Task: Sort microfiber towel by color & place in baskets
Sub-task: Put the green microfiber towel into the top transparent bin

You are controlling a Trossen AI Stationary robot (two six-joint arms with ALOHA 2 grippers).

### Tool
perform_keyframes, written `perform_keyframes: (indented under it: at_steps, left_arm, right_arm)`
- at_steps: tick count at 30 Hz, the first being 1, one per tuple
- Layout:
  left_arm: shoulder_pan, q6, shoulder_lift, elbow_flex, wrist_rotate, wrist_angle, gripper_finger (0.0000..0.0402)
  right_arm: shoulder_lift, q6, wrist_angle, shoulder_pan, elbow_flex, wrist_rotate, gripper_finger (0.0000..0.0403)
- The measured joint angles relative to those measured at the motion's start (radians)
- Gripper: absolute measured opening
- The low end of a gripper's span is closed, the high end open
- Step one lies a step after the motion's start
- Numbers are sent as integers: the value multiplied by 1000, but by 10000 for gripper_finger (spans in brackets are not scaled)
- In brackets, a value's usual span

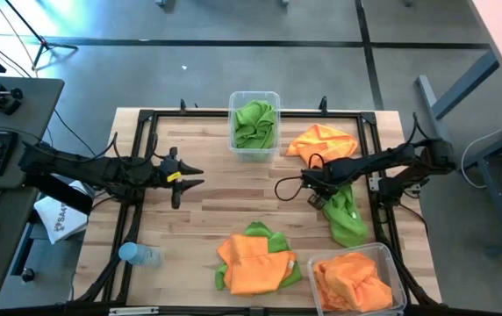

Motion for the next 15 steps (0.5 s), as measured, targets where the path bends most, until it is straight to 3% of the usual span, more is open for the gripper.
perform_keyframes:
  at_steps: [3, 7, 15]
  left_arm:
    - [0, -1, 0, 0, -40, 1, 122]
    - [0, -14, 0, 0, -58, 6, 122]
    - [0, -43, 0, 0, -50, -3, 122]
  right_arm:
    - [2, 1, 21, 6, 15, 16, 9]
    - [7, 40, 37, 27, 47, 61, 24]
    - [6, 45, 47, 103, 135, 141, 8]
